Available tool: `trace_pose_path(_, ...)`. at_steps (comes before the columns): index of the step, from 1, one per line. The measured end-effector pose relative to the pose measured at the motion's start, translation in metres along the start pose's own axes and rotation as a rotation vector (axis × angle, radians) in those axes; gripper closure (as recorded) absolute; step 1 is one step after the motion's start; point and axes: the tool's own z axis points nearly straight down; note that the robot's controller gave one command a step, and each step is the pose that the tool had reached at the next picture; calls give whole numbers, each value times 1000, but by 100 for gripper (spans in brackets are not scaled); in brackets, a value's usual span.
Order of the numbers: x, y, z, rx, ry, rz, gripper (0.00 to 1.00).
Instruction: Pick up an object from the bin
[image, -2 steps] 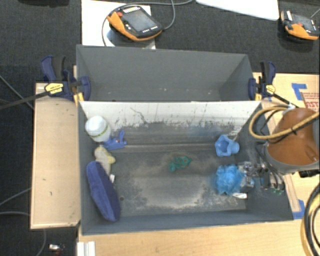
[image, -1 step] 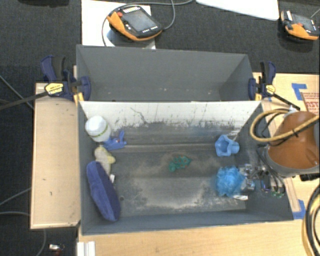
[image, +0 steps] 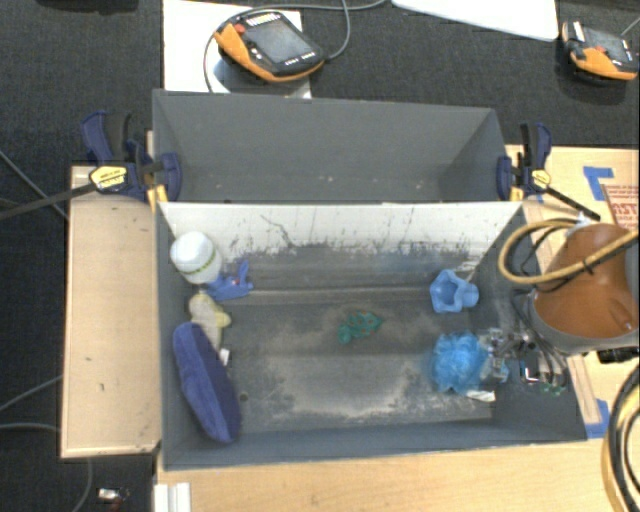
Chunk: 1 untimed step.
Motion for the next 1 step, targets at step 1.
trace_pose_path(1, -1, 1, 1, 1, -1, -2, 100)
